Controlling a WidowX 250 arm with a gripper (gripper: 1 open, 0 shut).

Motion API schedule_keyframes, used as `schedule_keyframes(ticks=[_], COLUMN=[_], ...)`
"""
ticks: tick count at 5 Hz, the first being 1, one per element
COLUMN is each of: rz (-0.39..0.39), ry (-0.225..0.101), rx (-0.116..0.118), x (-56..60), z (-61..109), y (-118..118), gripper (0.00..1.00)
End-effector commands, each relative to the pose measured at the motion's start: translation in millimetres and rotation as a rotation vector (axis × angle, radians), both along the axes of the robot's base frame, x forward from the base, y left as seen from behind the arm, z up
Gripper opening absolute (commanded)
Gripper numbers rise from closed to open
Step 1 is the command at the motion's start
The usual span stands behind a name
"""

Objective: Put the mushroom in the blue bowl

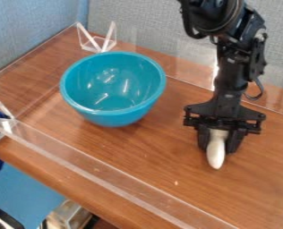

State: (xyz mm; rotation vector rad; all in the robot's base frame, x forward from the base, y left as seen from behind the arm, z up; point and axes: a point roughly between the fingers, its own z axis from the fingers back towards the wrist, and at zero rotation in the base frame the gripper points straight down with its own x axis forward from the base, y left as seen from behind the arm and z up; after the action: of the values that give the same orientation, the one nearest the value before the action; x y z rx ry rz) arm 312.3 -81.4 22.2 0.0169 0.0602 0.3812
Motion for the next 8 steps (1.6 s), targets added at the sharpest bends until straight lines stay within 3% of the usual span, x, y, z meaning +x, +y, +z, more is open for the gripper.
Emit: schedule_keyframes(ticks=[1,3,6,7,8], rz=[0.009,0.003,0.005,0.011,0.027], ry=[-0.003,0.007,-0.012,-0.031,-0.07], rx=[0.007,0.012,0.016,0.015,0.014], x=[0.5,-3.2,-7.2,-8.0,-8.7], z=[6.8,14.8,40.5,54.3,81.8], y=[6,7,13,16,27], gripper=[0.0,0.0,0.0,0.0,0.0])
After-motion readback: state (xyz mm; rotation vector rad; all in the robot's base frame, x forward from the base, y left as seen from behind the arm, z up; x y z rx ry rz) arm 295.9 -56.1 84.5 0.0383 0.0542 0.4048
